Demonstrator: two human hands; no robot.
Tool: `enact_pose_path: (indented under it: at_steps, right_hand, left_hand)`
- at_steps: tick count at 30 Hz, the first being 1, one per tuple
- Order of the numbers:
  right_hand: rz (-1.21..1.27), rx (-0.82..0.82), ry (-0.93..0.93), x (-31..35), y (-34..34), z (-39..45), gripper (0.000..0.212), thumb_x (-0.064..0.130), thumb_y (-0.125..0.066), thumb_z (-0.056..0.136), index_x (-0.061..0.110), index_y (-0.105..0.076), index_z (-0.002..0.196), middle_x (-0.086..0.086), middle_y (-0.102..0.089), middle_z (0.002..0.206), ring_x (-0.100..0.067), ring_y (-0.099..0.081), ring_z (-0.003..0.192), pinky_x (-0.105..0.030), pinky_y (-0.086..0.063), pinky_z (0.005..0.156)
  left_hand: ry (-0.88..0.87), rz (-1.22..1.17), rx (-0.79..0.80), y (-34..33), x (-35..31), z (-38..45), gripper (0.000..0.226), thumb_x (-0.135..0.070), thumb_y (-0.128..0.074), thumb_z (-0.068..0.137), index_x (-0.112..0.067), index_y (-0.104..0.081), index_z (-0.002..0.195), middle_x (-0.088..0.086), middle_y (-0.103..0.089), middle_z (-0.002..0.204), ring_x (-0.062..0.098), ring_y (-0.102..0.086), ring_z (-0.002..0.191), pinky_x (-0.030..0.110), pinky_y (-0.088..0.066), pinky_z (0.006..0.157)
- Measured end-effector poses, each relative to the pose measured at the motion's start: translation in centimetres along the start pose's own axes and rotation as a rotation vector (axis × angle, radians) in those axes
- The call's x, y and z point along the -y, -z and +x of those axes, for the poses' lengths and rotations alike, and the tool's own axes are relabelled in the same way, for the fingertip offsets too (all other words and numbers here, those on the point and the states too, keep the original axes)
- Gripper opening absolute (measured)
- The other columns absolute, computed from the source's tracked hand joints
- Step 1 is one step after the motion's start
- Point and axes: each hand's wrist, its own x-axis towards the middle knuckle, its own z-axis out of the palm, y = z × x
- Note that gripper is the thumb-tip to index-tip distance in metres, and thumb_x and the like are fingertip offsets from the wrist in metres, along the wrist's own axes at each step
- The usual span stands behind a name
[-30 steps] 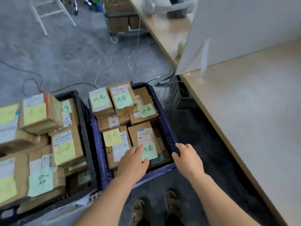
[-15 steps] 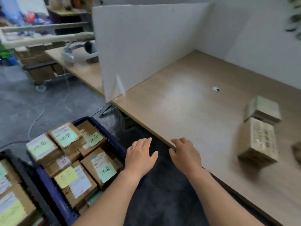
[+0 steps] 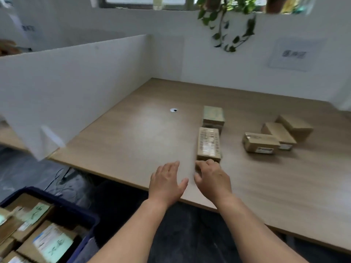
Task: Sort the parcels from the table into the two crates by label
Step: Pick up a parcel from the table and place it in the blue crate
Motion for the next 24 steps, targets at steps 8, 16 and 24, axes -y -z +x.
enact_pose_path:
  at_steps: [8,16,24]
  right_hand:
    - [0.009,-0.089,-0.087,-12.2,4.3,-1.6,0.045,0.032,-0.043,0.100,0.024,-0.041,0.144,0.000,-0.050,0.137,-0.017,-0.045,0.126,-0.029,-0.043,0.096]
    - [0.049,-0.101,-0.198,-21.6,6.1,-1.9,0.046,0.029,-0.043,0.099,0.023,-0.042,0.145,-0.002,-0.050,0.139,-0.019,-0.043,0.129,-0.031,-0.042,0.096]
    - [0.097,-0.165,-0.334,-27.7,7.9,-0.1,0.047,0.027,-0.044,0.097,0.022,-0.043,0.143,-0.005,-0.052,0.133,-0.023,-0.044,0.126,-0.034,-0.042,0.094]
  left_hand:
    - [-0.124,0.012,0.022,-5.0,-11.8,1.9,0.068,-0.051,-0.043,0.095,-0.024,-0.019,0.152,-0.004,-0.029,0.154,0.015,-0.025,0.141,0.033,-0.021,0.114]
    - [-0.179,0.018,0.073,-9.2,-19.6,3.8,0.067,-0.050,-0.044,0.095,-0.026,-0.018,0.152,-0.004,-0.029,0.154,0.015,-0.024,0.142,0.035,-0.024,0.114]
    - [-0.267,0.049,0.103,-11.1,-24.5,7.9,0.068,-0.049,-0.046,0.095,-0.024,-0.018,0.152,-0.001,-0.031,0.153,0.016,-0.027,0.140,0.032,-0.026,0.112]
